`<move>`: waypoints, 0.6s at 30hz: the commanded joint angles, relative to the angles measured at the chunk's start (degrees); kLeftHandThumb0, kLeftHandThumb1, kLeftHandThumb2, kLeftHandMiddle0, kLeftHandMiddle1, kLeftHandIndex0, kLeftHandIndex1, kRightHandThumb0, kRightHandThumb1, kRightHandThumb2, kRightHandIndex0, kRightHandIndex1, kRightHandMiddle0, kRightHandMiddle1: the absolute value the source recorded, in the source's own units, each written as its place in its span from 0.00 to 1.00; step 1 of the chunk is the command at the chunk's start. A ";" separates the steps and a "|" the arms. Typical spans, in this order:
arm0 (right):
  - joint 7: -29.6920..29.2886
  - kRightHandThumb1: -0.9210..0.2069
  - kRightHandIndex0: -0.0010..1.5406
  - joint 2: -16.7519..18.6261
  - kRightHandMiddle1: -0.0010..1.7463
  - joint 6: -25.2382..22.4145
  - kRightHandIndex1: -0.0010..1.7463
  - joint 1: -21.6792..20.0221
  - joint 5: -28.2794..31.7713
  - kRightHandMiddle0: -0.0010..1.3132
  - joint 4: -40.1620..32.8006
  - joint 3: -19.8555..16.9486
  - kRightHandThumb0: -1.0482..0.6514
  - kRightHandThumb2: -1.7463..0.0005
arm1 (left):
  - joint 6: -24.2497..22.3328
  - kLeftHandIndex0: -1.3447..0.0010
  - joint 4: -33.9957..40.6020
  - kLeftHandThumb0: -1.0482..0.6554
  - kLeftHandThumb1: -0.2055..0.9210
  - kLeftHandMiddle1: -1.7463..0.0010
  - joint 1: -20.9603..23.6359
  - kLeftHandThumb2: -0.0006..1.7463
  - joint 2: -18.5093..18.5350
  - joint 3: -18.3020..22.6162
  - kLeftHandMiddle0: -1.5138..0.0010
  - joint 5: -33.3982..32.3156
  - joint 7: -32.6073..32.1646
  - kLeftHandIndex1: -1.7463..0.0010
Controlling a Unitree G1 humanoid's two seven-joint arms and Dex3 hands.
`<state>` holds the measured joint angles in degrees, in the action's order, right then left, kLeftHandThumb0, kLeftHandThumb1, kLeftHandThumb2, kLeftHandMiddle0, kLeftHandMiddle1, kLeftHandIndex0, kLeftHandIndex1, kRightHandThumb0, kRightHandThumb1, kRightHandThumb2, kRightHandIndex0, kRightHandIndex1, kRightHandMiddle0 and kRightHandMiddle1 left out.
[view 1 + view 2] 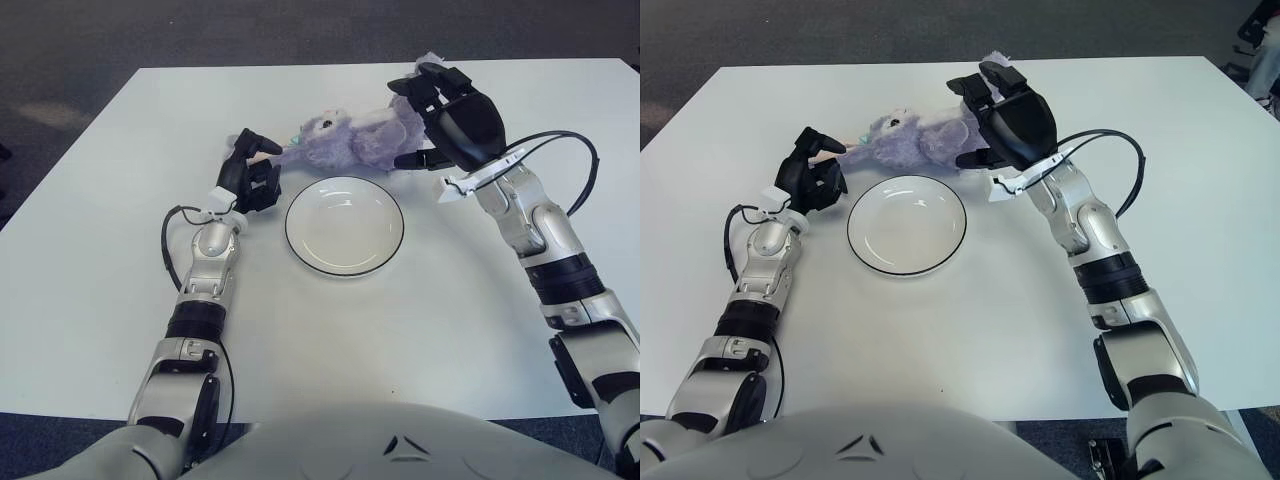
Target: Put the doll into the plate.
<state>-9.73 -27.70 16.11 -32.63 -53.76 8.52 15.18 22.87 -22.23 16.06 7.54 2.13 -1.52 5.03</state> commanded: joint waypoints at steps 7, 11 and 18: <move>0.04 0.13 0.21 1.75 0.48 -2.32 0.08 -5.45 -1.20 0.00 6.95 3.30 0.19 0.71 | -0.85 0.79 -2.35 0.40 0.86 0.00 -5.45 0.43 -2.54 -0.90 0.39 0.67 -1.17 0.00; 0.79 0.12 0.22 2.35 0.48 -3.33 0.08 -6.65 -0.82 0.00 8.46 4.11 0.18 0.71 | -0.92 0.79 -2.17 0.40 0.86 0.00 -5.55 0.43 -2.46 -1.06 0.39 0.79 -1.37 0.00; 1.45 0.07 0.22 3.76 0.48 -4.83 0.12 -9.57 -0.49 0.00 12.77 5.63 0.18 0.74 | -0.72 0.79 -1.99 0.40 0.86 0.00 -5.73 0.42 -2.50 -1.32 0.39 1.02 -1.53 0.00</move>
<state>-8.88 -24.71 12.24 -39.85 -54.59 19.33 20.08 22.49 -21.64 15.83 7.53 1.67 -0.99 4.13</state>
